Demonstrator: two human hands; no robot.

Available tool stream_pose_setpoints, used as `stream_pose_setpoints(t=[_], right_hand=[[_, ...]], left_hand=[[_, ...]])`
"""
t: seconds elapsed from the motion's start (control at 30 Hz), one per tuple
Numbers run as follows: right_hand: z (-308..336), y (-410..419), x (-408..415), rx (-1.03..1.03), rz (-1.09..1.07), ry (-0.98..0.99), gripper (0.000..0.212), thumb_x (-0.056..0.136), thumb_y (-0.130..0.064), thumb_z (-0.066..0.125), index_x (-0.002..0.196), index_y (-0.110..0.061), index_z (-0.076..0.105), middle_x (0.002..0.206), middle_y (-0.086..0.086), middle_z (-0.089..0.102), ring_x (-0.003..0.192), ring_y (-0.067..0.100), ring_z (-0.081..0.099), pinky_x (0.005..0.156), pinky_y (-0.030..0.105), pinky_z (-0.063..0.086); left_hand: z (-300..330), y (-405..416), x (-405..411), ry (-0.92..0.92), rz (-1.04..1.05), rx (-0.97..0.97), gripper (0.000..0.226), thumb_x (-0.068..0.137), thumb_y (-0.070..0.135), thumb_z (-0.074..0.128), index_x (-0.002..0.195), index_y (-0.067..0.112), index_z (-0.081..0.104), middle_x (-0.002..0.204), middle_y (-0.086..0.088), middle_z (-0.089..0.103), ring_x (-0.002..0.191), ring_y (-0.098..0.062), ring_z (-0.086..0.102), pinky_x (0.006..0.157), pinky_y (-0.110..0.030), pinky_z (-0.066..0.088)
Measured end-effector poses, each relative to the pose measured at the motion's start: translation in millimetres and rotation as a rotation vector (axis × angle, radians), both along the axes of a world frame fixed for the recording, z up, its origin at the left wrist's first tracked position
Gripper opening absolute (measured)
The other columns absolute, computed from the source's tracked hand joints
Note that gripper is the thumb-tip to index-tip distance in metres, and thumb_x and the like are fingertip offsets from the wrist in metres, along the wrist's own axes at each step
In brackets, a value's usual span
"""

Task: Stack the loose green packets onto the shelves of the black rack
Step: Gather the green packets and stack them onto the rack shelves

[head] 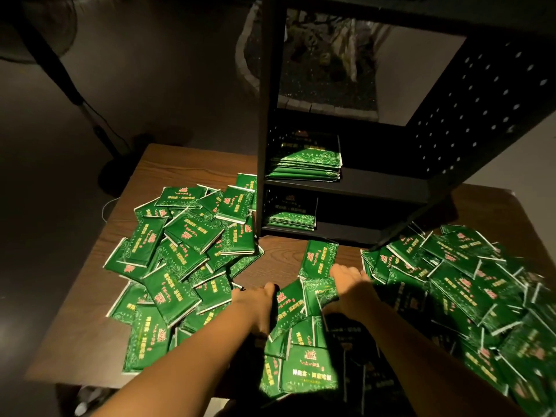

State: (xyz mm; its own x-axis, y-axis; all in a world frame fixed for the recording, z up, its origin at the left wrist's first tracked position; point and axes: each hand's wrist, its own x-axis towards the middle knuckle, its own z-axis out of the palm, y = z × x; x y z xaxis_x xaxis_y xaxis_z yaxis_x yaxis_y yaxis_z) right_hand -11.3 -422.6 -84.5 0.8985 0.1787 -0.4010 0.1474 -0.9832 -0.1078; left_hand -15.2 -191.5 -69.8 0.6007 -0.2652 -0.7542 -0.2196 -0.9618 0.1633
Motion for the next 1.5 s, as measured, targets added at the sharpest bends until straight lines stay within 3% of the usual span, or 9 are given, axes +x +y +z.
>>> stream_pose_setpoints(t=[0.33,0.5,0.77,0.93,1.0,1.1,1.23,1.37,1.5], right_hand=[[38,5,20,0.177,-0.287,0.185,0.075,0.085,-0.049,0.066,0.147,-0.018,0.037,0.153,0.0,0.04,0.14,0.021,0.038,0.118,0.044,0.029],[57,3,19,0.487,-0.513,0.088,0.074,0.09,-0.037,0.067,0.15,-0.01,0.033,0.156,0.007,0.035,0.143,0.023,0.033,0.115,0.034,0.027],[74,15,6,0.782,-0.79,0.058,0.075,0.092,-0.034,0.063,0.152,-0.009,0.026,0.159,0.009,0.028,0.145,0.026,0.028,0.115,0.038,0.026],[72,29,-1,1.012,-1.234,0.228,0.074,0.087,-0.043,0.069,0.148,-0.018,0.036,0.105,0.017,0.061,0.078,0.025,0.059,0.072,0.039,0.051],[68,33,-2,1.282,-1.418,0.423,0.064,0.079,-0.036,0.08,0.132,-0.015,0.052,0.084,0.022,0.068,0.073,0.038,0.07,0.08,0.05,0.054],[67,45,-4,1.674,-1.555,0.474,0.036,0.089,-0.031,0.064,0.114,-0.006,0.06,0.112,0.031,0.066,0.089,0.038,0.07,0.091,0.053,0.051],[59,62,-11,1.691,-1.544,0.415,0.033,0.084,-0.043,0.062,0.102,-0.016,0.057,0.12,0.011,0.06,0.094,0.023,0.063,0.09,0.04,0.052],[51,73,-11,1.411,-1.625,0.343,0.064,0.088,-0.039,0.068,0.14,-0.009,0.045,0.13,0.014,0.057,0.064,0.019,0.054,0.04,0.021,0.048],[42,71,-12,1.297,-1.434,0.187,0.097,0.077,-0.044,0.079,0.154,-0.019,0.025,0.151,0.01,0.041,0.114,0.029,0.057,0.085,0.037,0.051]], left_hand=[[7,15,18,-0.073,0.261,-0.316,0.038,0.09,0.024,0.065,0.126,0.014,0.059,0.12,-0.006,0.066,0.113,-0.025,0.062,0.098,-0.033,0.05],[20,28,24,-0.021,0.516,-0.58,0.042,0.091,0.011,0.063,0.13,0.02,0.054,0.092,0.001,0.068,0.069,-0.011,0.064,0.059,-0.016,0.049],[21,47,-3,0.07,0.857,-0.854,0.063,0.09,0.001,0.065,0.141,0.024,0.036,0.099,0.0,0.067,0.065,-0.008,0.063,0.058,-0.019,0.049],[16,45,-22,0.047,0.863,-0.954,0.079,0.088,0.001,0.067,0.147,0.037,0.029,0.119,0.007,0.065,0.077,-0.003,0.068,0.07,-0.024,0.055],[15,41,-27,-0.001,0.882,-0.981,0.081,0.088,-0.001,0.066,0.149,0.037,0.029,0.12,0.012,0.065,0.088,-0.008,0.069,0.081,-0.031,0.057],[18,36,-30,-0.041,0.944,-1.014,0.081,0.091,-0.003,0.062,0.146,0.042,0.024,0.124,0.007,0.064,0.075,0.0,0.068,0.064,-0.017,0.053],[22,27,-34,-0.071,0.971,-1.03,0.083,0.093,-0.004,0.058,0.152,0.038,0.018,0.127,0.015,0.056,0.078,-0.014,0.07,0.065,-0.029,0.057],[23,15,-39,-0.034,0.867,-1.092,0.088,0.092,-0.003,0.057,0.142,0.058,0.017,0.136,0.01,0.053,0.107,-0.012,0.065,0.094,-0.039,0.055],[20,13,-41,0.019,0.811,-1.093,0.089,0.09,0.002,0.058,0.142,0.063,0.019,0.133,0.017,0.057,0.107,-0.012,0.066,0.095,-0.04,0.055]])
